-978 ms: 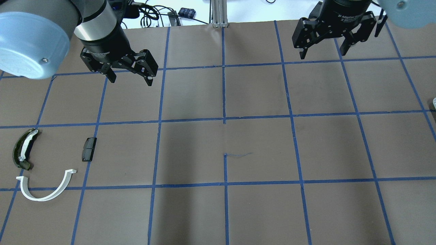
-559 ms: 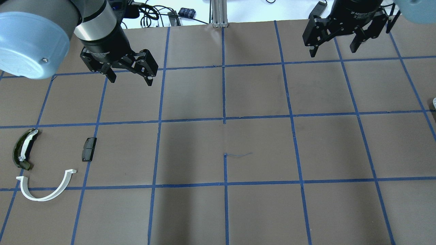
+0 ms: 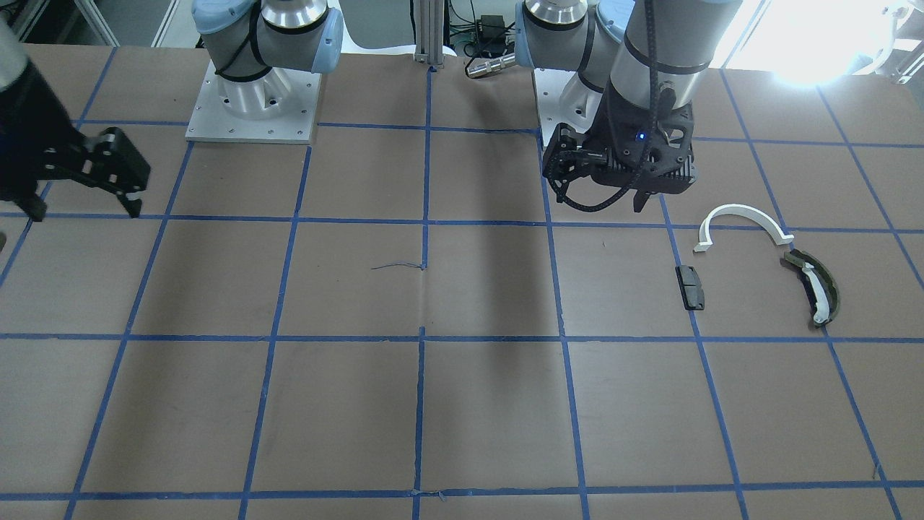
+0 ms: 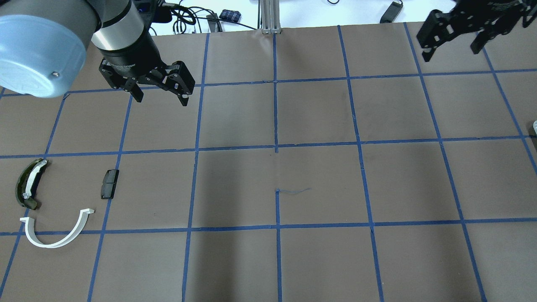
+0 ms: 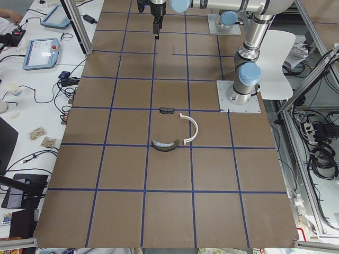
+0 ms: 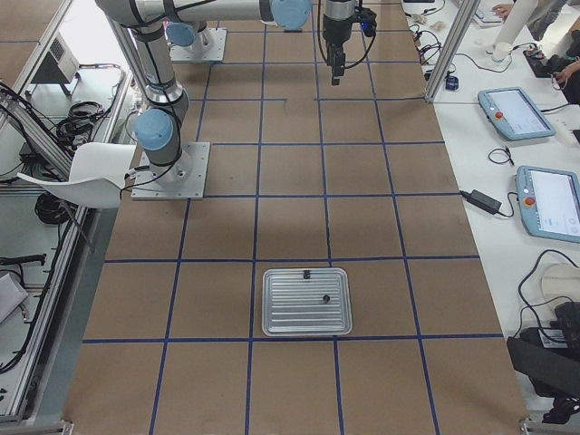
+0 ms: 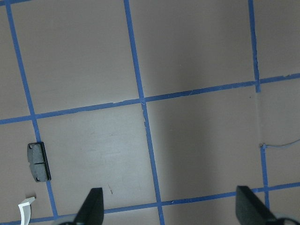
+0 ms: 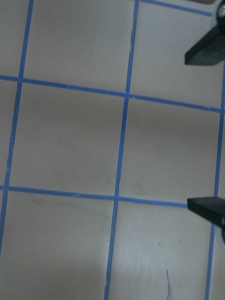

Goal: Place bearing gear from tray to pile

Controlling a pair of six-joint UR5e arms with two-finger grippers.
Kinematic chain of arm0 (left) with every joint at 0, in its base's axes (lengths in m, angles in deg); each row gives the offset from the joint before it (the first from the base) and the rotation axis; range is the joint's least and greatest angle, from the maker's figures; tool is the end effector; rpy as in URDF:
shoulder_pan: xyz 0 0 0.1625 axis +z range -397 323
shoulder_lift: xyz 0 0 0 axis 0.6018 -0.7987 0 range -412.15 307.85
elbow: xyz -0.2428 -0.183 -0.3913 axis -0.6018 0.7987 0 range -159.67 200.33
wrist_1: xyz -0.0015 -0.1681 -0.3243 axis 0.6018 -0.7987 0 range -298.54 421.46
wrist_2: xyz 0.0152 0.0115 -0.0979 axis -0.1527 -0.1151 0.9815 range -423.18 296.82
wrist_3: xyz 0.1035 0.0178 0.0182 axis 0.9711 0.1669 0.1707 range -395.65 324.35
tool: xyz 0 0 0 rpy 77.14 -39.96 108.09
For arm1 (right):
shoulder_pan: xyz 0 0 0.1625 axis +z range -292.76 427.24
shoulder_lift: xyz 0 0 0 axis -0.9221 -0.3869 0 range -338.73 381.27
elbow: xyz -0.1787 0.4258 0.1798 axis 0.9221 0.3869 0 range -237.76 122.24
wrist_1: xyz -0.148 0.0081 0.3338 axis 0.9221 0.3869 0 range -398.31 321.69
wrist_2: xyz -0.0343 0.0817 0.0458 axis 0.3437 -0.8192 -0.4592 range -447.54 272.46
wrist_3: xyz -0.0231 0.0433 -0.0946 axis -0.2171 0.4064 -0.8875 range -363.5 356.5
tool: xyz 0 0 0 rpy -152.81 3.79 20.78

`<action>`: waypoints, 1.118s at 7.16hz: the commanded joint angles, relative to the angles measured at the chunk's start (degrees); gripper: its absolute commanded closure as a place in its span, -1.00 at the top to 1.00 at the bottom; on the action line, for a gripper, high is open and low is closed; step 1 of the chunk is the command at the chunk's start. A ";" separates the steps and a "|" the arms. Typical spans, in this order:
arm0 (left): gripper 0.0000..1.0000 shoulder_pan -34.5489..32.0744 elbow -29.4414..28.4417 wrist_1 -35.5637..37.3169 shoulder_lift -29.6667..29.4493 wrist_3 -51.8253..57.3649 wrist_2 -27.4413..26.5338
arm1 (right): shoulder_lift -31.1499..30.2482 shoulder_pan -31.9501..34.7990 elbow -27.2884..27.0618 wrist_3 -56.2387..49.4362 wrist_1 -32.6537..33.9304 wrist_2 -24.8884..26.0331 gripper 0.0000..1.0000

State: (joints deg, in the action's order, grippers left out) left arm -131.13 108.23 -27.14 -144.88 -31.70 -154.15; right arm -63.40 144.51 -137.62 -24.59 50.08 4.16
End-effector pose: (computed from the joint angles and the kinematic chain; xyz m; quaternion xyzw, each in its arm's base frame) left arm -0.1647 -0.4541 0.5485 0.0704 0.9975 -0.0068 0.0084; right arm 0.0190 -0.5070 0.5836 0.0725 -0.9969 0.0223 0.0223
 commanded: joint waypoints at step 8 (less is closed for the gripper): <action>1.00 0.00 0.07 0.00 0.00 0.00 0.00 | 21.80 -38.41 1.46 -45.80 21.53 -2.57 0.94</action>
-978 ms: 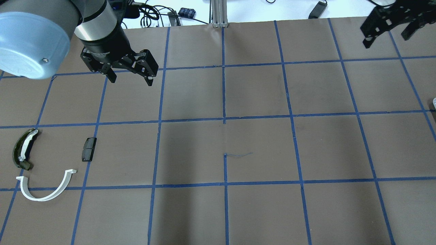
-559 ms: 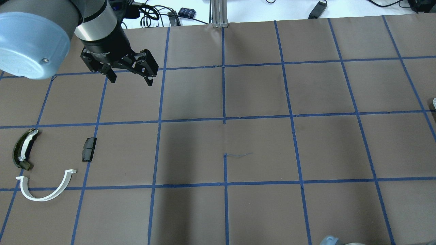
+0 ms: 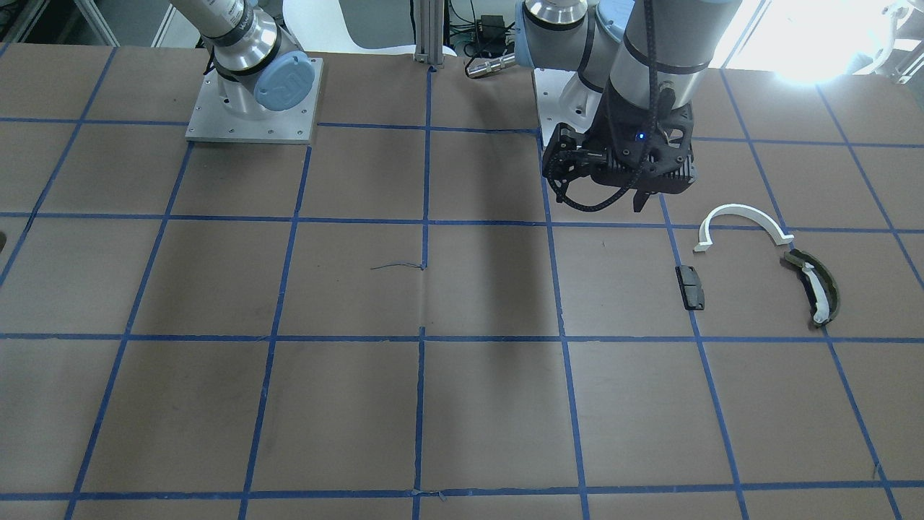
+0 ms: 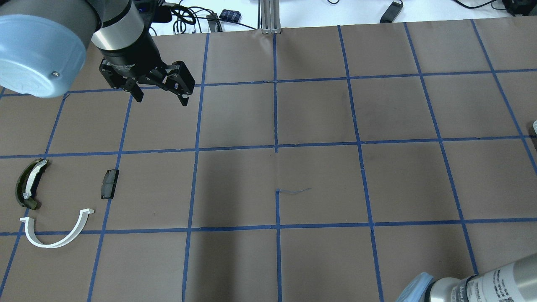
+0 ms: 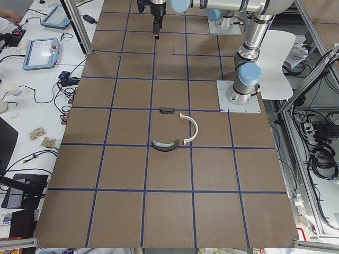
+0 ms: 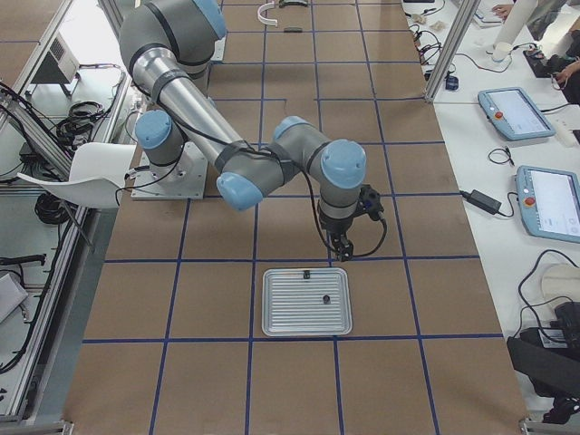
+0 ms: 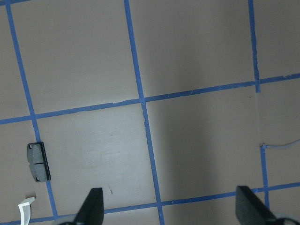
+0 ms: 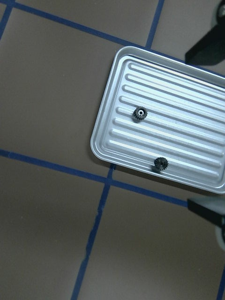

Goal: Place bearing gear from tray to pile

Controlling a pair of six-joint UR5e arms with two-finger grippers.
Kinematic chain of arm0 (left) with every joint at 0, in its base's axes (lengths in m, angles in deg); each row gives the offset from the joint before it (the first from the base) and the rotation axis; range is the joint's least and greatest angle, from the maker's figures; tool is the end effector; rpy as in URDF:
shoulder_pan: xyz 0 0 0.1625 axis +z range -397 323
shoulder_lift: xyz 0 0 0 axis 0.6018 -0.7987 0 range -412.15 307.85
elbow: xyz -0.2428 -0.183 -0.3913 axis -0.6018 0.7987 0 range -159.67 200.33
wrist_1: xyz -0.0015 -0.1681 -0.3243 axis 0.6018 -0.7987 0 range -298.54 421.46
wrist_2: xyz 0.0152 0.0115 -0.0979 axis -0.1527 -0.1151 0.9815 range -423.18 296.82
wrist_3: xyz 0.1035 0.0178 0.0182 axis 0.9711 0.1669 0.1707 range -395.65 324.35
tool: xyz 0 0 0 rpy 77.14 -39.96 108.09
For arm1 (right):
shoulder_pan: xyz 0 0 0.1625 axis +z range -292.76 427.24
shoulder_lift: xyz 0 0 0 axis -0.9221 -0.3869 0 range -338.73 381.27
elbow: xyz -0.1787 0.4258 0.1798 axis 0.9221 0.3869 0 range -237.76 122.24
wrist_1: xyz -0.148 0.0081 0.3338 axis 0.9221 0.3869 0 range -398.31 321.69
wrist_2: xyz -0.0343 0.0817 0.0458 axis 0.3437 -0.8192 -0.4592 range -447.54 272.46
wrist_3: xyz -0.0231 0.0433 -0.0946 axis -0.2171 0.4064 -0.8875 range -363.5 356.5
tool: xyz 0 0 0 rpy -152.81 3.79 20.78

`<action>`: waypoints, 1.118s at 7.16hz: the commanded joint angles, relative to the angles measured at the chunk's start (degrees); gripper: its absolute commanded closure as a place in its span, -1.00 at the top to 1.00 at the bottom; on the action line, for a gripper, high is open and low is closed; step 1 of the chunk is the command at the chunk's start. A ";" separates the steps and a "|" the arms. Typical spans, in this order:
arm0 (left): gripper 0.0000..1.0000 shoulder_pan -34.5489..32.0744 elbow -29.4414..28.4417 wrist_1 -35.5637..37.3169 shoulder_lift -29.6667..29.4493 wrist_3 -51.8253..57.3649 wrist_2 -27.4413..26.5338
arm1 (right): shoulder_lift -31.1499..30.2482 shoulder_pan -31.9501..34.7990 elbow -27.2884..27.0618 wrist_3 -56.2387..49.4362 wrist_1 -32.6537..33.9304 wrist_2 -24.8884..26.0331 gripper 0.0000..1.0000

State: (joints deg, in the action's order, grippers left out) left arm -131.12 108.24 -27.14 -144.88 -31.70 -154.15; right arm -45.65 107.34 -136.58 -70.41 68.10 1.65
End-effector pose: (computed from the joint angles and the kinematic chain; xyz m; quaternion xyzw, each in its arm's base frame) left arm -0.1647 -0.4541 0.5485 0.0703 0.9975 -0.0067 0.0084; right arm -0.3986 -0.5120 0.4499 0.1481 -0.9882 0.0266 0.0298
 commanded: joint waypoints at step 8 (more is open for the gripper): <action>1.00 0.00 -0.03 0.09 0.00 0.00 0.00 | 15.41 -4.25 0.24 9.48 8.99 0.11 0.95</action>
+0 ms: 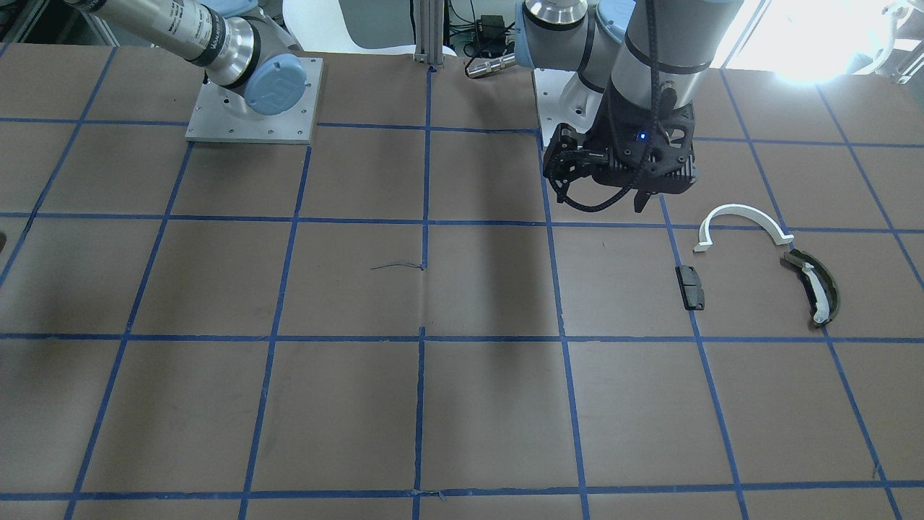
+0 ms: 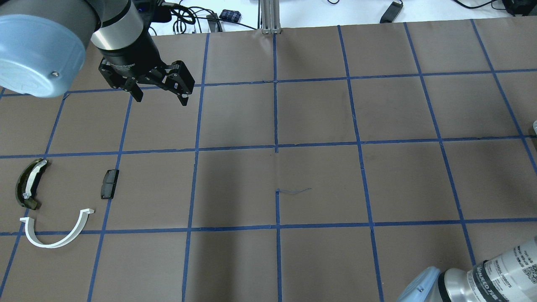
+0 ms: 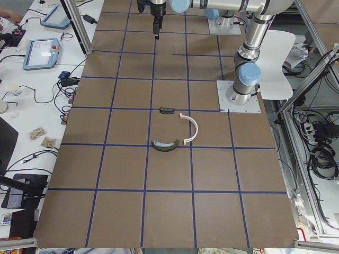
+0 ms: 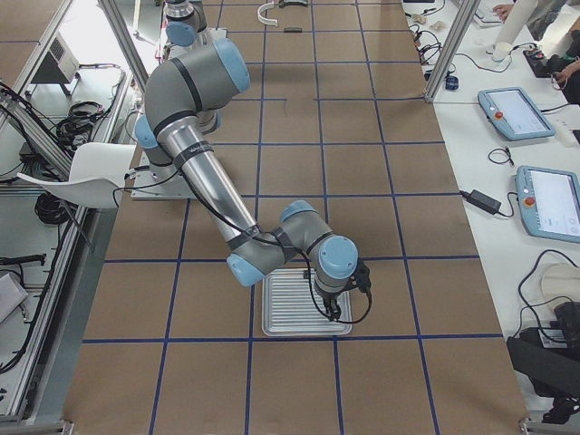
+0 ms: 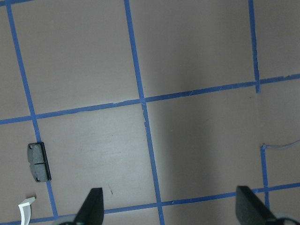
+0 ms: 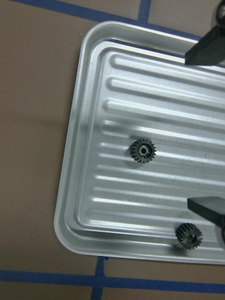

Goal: Place bearing gear from tray to pile

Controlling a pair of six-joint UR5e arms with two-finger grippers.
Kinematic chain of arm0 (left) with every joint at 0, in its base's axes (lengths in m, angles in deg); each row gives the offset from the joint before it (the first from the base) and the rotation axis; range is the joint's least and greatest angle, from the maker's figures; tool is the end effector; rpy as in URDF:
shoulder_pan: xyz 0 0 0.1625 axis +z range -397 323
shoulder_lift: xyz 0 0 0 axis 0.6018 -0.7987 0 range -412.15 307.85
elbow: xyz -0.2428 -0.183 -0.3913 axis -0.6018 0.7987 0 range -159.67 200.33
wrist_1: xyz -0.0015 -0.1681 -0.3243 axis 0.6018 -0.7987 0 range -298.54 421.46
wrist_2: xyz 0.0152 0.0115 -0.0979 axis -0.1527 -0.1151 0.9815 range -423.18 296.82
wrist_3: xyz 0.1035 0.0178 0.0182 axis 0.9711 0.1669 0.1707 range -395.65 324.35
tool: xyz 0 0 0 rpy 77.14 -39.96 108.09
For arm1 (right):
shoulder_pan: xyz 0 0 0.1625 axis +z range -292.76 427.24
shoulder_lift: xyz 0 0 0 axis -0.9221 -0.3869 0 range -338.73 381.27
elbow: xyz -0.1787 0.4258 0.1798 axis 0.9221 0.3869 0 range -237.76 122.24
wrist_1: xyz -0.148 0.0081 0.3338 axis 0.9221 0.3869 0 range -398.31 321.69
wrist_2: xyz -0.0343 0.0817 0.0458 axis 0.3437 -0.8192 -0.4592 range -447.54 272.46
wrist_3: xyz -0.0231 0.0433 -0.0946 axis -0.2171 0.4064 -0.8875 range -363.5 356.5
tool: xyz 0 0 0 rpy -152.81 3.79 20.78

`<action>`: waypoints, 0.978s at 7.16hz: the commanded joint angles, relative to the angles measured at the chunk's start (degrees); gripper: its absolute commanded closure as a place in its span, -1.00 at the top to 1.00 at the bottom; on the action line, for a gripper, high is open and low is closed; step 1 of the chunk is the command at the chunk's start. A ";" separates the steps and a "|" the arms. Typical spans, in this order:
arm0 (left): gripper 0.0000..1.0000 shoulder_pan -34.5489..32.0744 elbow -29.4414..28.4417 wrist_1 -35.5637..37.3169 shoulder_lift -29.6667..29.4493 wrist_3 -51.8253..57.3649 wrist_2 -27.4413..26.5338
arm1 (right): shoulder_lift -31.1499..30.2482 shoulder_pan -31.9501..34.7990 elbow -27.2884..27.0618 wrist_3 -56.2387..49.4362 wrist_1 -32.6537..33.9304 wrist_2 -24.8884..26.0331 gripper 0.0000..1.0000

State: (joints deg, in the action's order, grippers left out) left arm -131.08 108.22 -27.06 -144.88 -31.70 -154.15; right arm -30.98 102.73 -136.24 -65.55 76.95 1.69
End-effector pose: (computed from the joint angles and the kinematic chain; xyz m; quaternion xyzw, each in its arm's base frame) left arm -0.1644 -0.4544 0.5487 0.0700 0.9975 -0.0076 0.0084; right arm -0.4967 -0.5198 0.2958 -0.0657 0.9978 -0.0012 0.0108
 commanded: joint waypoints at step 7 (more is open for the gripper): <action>1.00 -0.05 -0.09 0.10 0.09 0.09 0.00 | 3.30 1.86 -0.09 5.53 5.33 -0.02 0.84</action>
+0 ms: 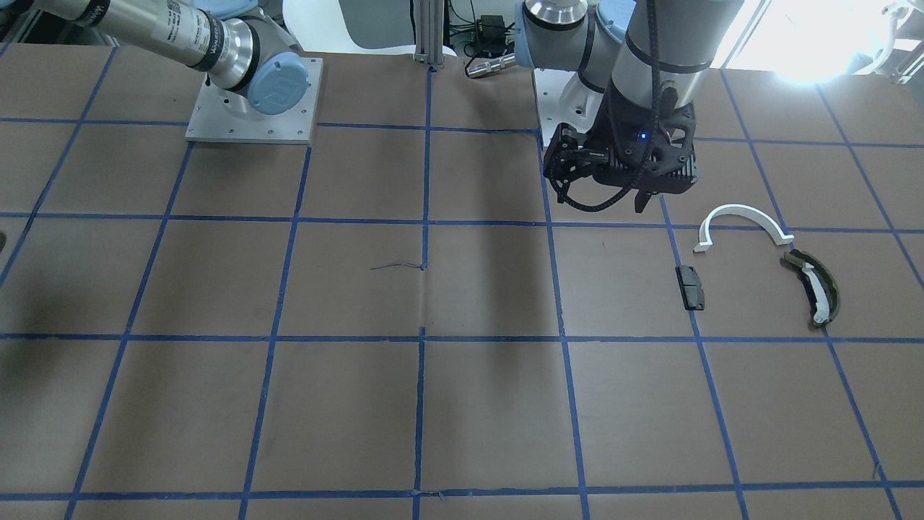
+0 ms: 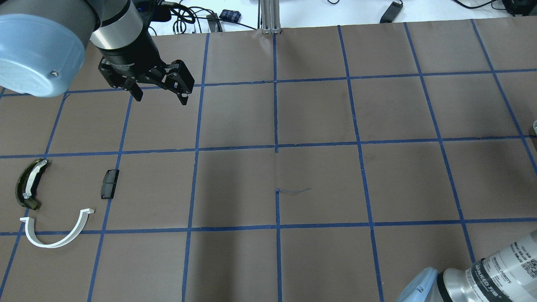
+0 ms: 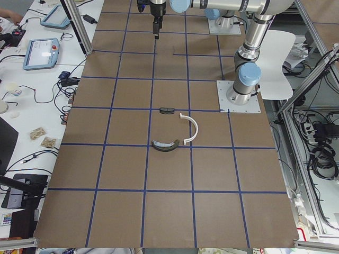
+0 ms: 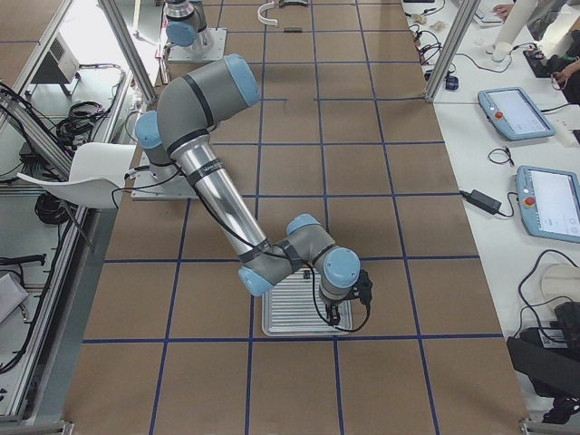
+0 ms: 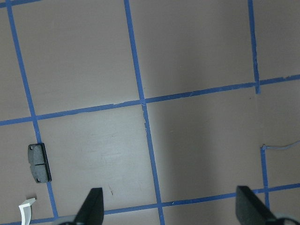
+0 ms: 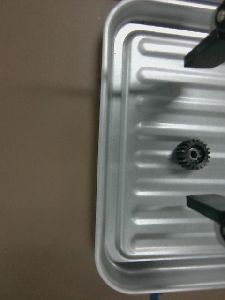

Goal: Place bearing gear from tray to pile

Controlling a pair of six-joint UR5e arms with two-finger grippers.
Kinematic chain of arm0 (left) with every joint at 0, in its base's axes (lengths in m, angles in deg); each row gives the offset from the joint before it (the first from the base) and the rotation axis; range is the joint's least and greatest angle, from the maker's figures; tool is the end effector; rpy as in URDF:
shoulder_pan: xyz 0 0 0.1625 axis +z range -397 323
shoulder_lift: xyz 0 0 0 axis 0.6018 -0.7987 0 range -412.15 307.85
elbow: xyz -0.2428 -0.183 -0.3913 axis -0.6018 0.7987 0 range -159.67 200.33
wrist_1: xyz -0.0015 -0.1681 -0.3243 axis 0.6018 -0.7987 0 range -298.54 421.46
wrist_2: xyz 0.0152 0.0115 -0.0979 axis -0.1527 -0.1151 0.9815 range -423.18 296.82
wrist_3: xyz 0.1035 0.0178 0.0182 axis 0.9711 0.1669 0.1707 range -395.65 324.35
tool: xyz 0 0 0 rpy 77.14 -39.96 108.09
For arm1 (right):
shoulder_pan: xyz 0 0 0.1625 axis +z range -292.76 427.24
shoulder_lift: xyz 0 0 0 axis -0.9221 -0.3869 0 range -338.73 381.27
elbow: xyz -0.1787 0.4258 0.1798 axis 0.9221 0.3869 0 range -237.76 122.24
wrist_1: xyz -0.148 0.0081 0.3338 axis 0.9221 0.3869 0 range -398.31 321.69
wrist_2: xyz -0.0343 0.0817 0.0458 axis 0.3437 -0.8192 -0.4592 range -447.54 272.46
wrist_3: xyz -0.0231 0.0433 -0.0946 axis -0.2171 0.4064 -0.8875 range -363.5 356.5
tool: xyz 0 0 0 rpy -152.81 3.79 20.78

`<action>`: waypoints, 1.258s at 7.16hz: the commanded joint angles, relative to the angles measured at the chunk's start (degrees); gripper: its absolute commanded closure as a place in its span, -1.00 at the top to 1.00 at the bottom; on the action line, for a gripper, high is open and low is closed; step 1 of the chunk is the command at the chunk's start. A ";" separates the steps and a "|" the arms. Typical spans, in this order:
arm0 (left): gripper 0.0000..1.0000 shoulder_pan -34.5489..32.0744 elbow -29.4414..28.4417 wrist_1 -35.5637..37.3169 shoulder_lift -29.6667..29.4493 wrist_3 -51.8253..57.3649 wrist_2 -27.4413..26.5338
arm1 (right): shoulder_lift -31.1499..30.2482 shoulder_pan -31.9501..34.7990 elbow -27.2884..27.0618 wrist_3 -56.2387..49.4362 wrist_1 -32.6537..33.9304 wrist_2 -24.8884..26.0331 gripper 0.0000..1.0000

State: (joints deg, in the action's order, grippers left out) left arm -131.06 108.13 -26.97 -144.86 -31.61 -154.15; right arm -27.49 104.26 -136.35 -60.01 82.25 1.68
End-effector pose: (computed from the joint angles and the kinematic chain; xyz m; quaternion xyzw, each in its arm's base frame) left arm -0.1642 -0.4547 0.5498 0.0706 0.9974 -0.0093 0.0085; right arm -0.4958 -0.5428 0.2607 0.0309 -0.9995 0.0092 0.0012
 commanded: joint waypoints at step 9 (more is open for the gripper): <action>1.00 0.01 0.00 -0.08 -0.02 0.00 0.09 | 0.42 0.42 -0.06 -0.01 -1.73 -0.63 -0.49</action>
State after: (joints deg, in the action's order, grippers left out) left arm -131.08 108.13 -26.97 -144.84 -31.57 -154.06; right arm -27.09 104.61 -136.37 -60.02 80.61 1.06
